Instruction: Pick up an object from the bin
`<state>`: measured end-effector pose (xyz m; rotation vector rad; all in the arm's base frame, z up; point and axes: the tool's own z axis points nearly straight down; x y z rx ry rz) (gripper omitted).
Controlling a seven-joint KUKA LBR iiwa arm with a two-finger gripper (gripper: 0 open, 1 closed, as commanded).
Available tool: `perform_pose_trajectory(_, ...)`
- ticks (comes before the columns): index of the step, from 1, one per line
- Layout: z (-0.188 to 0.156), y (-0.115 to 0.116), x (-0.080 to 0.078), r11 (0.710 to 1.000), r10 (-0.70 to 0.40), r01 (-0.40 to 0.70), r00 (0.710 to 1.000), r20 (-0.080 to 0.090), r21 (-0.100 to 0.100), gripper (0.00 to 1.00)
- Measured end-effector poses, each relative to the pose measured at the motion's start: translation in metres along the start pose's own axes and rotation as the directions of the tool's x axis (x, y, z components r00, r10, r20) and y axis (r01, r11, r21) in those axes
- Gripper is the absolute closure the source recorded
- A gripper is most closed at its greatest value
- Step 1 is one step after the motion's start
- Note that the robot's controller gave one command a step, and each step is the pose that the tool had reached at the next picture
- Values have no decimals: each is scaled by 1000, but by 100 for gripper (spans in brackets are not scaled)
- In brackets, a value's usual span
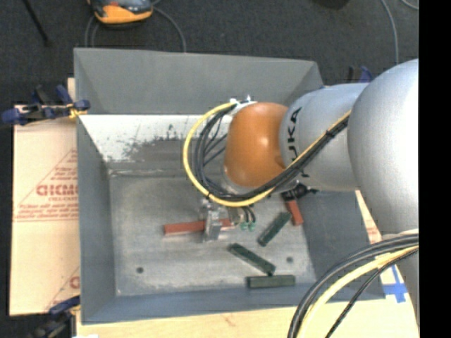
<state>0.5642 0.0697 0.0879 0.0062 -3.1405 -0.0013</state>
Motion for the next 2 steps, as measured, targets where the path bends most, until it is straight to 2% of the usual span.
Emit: perform_pose_trajectory(2, -26, 0, -1, 1000, 0, 0, 1000, 4, 0, 100)
